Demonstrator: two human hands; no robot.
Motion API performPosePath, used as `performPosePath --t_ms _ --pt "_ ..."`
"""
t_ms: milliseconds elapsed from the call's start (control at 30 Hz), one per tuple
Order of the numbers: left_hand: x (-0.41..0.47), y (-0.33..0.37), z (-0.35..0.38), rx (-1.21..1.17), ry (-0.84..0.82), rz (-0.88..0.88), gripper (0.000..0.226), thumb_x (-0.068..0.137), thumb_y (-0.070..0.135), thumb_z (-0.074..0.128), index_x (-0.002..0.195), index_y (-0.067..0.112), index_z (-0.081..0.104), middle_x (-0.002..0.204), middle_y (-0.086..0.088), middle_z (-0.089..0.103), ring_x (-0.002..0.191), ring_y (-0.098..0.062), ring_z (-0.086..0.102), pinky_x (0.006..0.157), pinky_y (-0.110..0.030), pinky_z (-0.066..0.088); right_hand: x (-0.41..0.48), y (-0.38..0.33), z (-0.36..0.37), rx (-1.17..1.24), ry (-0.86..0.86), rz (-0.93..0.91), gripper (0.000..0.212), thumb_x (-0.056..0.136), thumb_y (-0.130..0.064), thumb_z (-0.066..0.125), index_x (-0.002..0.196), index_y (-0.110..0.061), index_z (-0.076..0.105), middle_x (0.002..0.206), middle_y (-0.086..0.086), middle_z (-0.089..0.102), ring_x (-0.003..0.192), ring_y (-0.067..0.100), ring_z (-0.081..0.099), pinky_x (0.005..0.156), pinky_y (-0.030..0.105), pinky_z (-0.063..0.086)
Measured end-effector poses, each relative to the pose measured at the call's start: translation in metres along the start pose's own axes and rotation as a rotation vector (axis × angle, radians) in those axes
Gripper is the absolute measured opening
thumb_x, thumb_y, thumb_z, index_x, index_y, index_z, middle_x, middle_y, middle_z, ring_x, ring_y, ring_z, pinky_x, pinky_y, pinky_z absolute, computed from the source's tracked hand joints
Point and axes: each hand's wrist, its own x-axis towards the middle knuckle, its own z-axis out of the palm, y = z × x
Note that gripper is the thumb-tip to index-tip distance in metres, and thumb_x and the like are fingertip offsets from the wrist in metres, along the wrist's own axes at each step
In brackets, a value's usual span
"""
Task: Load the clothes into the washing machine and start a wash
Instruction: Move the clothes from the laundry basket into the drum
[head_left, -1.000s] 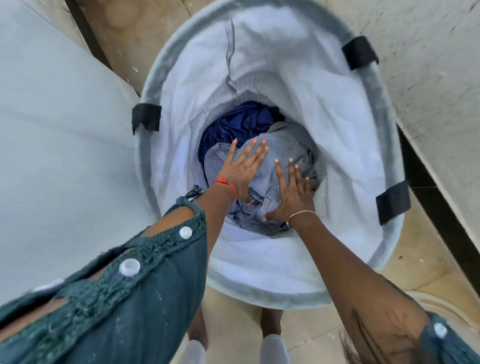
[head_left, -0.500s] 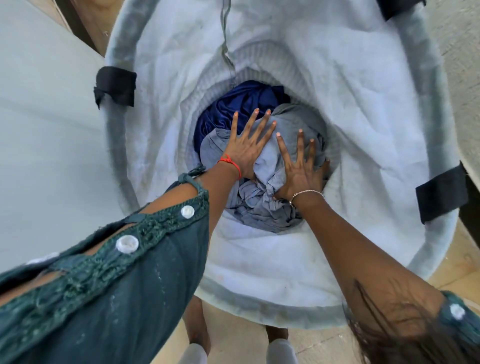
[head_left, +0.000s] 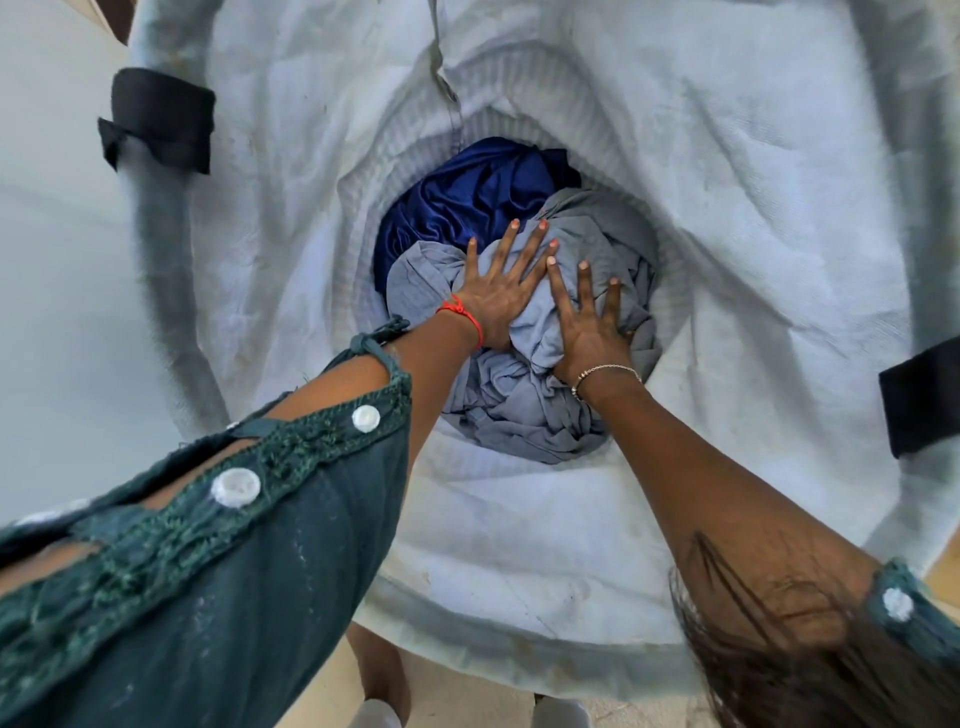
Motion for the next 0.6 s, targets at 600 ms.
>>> performPosePath --t_ms 600 --pt "-0.064 0.008 -0.012 0.022 0.108 -0.035 0.056 0.098 -0.001 0.021 0.144 -0.006 -0.012 0.153 -0.024 -0.016 0.141 -0.045 -0.008 0.115 -0.055 0.013 -0.058 -0.038 -0.039 -0.085 0.061 -0.214 0.069 0.094 -0.008 0.037 0.148 -0.012 -0.007 0.157 0.010 0.006 0.145 0.028 0.010 0.119 0.040 0.005"
